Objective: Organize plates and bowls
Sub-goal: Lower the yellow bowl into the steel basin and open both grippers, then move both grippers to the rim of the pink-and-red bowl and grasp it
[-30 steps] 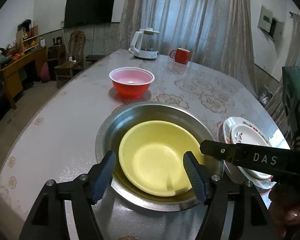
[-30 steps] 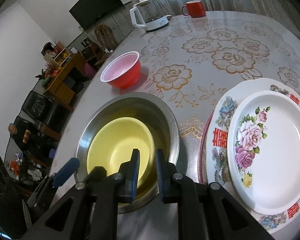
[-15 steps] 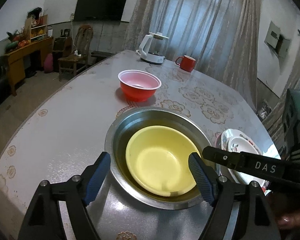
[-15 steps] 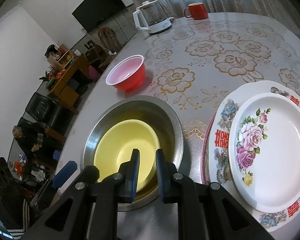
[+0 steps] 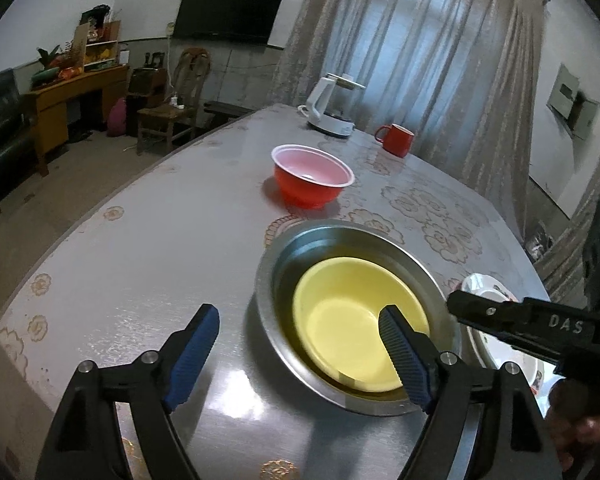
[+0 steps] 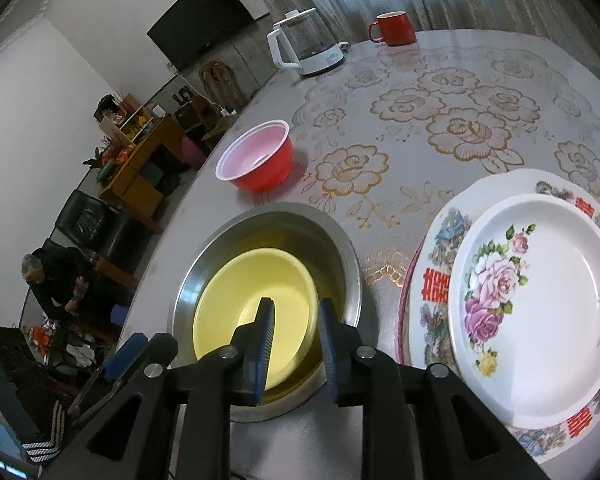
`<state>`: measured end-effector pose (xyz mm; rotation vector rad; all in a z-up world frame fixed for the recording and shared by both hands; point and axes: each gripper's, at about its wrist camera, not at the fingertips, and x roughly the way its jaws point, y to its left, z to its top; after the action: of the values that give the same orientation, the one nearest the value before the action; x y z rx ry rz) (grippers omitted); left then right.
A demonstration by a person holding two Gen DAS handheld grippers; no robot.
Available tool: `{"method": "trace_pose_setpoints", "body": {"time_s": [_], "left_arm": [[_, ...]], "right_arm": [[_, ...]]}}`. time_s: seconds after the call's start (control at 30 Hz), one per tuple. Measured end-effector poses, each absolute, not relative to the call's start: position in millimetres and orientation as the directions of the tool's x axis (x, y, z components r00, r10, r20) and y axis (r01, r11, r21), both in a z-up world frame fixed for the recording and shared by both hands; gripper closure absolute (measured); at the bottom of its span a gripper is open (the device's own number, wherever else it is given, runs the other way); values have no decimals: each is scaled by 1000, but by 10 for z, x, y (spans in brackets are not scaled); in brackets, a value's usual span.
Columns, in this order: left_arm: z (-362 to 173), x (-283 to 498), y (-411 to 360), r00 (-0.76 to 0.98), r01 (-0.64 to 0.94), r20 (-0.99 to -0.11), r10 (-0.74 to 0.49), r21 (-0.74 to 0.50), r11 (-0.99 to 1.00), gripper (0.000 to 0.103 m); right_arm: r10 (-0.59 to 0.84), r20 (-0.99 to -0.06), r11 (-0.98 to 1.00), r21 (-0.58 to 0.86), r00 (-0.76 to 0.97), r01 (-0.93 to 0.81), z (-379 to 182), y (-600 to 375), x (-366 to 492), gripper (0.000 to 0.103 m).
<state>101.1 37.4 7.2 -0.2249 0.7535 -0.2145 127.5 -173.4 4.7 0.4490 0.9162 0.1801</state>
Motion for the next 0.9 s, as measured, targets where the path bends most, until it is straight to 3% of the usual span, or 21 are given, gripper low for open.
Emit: {"method": "trace_pose_setpoints", "body": {"time_s": [0.57, 0.67, 0.9], "left_arm": [[49, 1281, 675, 714, 20, -669, -206, -275, 961, 20], [53, 1316, 717, 717, 4, -667, -204, -288, 958, 19], [-8, 1454, 839, 703, -40, -687, -184, -297, 954, 17]], "right_arm": [[338, -739, 911, 412, 583, -7, 229, -1750, 1639, 79], [319, -742, 925, 378, 590, -25, 312, -1726, 1799, 74], [303, -771, 942, 333, 560, -52, 358, -1681, 2234, 73]]}}
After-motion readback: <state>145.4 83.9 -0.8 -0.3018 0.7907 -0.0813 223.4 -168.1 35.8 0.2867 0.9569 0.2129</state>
